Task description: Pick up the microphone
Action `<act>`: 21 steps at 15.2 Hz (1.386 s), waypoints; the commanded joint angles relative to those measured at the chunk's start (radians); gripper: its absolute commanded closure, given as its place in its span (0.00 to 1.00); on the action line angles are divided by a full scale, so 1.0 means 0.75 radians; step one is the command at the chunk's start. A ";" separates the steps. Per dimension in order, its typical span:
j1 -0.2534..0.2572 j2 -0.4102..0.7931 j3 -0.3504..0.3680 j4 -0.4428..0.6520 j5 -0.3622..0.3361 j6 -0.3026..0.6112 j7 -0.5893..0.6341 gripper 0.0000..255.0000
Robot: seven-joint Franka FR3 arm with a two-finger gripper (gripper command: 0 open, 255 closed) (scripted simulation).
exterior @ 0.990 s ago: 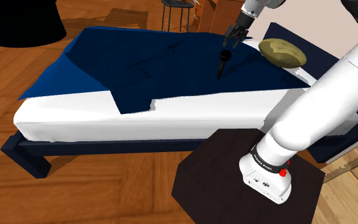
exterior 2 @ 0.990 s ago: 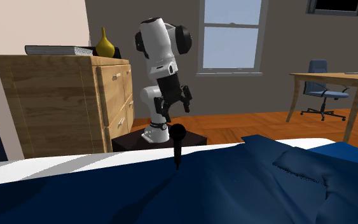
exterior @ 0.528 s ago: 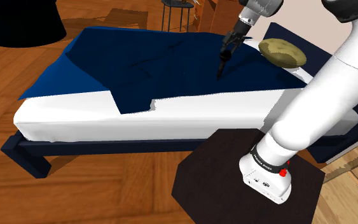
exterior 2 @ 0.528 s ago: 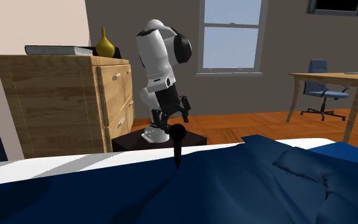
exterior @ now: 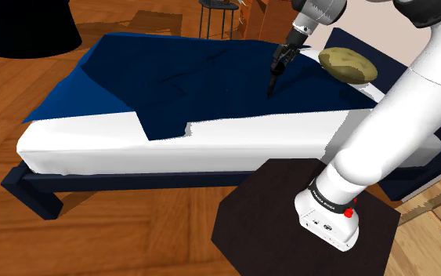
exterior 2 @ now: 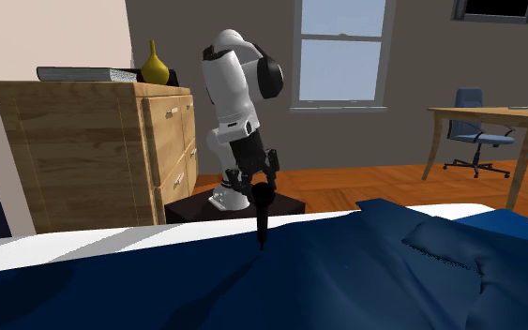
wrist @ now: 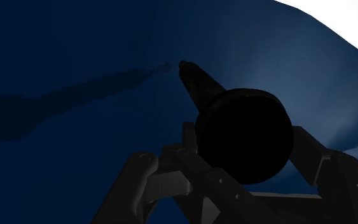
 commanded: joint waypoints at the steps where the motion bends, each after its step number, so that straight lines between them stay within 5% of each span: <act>1: -0.001 0.001 -0.001 -0.001 -0.001 0.001 0.000 1.00; 21: 0.000 -0.070 0.003 0.201 -0.071 -0.243 0.100 1.00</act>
